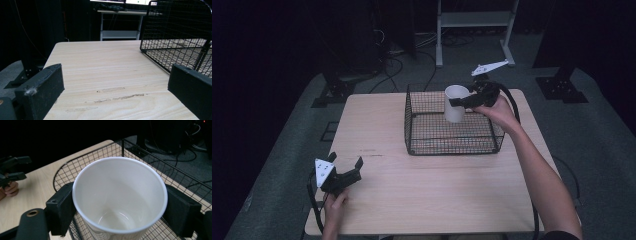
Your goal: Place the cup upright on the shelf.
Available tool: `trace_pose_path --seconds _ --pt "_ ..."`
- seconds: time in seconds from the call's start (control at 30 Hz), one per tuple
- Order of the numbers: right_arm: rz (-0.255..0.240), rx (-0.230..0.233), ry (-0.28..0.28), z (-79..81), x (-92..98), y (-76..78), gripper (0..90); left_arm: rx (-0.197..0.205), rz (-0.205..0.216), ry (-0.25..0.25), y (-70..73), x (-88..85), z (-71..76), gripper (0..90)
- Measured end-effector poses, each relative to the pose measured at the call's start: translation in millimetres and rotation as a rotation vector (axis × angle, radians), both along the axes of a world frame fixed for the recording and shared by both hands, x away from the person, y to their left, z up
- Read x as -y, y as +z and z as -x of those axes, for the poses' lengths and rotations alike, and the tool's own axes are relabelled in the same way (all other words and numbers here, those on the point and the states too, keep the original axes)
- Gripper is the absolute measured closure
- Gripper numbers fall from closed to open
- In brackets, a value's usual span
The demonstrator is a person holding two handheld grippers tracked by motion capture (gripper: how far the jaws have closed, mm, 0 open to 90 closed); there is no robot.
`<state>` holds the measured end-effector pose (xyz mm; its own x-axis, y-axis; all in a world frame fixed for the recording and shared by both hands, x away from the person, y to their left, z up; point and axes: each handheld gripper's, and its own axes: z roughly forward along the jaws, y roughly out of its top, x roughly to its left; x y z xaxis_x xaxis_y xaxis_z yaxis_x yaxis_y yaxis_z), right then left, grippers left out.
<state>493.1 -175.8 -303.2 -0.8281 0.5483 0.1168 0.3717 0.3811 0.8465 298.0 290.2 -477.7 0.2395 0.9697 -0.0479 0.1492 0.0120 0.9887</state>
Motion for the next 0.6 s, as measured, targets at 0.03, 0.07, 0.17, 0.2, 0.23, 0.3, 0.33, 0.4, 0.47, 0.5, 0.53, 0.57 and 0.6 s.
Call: trace_pose_path --seconds 0.03,0.07,0.17,0.2,0.23,0.3,0.33,0.4,0.47,0.5,0.53,0.57,0.6 --pt "-0.003 -0.008 -0.009 -3.7 0.1 -3.5 19.3 0.0 -0.001 0.0 0.0 0.1 0.0 0.0" --pt "-0.006 -0.012 -0.011 -4.9 0.0 -4.5 19.3 0.0 -0.001 0.0 0.0 0.1 0.0 0.0" --pt "-0.002 -0.018 -0.02 -9.6 -1.9 -9.1 19.3 0.0 0.001 0.0 0.0 0.0 0.0 0.0" --pt "-0.001 -0.022 -0.022 -11.1 -2.3 -10.7 19.3 -0.001 0.0 0.0 0.0 -0.1 0.0 0.0" --pt "-0.003 -0.025 -0.022 -12.5 -2.6 -12.3 19.3 0.0 0.001 0.0 0.0 -0.2 0.0 0.0" --pt "0.0 -0.033 -0.026 -15.0 -3.6 -15.4 19.3 0.0 0.0 0.0 0.0 -0.2 0.0 0.0" --pt "0.001 -0.034 -0.028 -15.9 -4.2 -16.5 19.3 0.0 0.0 0.0 0.0 -0.2 0.0 0.0" --pt "0.005 -0.039 -0.028 -18.1 -6.5 -19.7 19.3 0.0 0.001 -0.001 0.0 -0.2 0.0 0.0" --pt "0.008 -0.041 -0.026 -19.6 -8.9 -22.1 19.3 0.001 0.001 -0.001 0.0 -0.2 0.0 0.0" --pt "0.008 -0.041 -0.025 -20.6 -10.3 -23.6 19.3 0.0 0.001 -0.001 0.0 -0.2 0.0 0.0" --pt "0.006 -0.044 -0.025 -21.5 -11.2 -24.8 19.3 0.001 0.001 -0.001 0.0 -0.2 0.0 0.0" --pt "0.005 -0.047 -0.026 -22.2 -11.9 -25.7 19.3 0.001 0.001 -0.001 0.0 -0.2 0.0 0.0" --pt "0.005 -0.048 -0.027 -23.3 -12.6 -27.0 19.3 0.001 0.001 -0.001 0.0 -0.2 0.0 0.0"
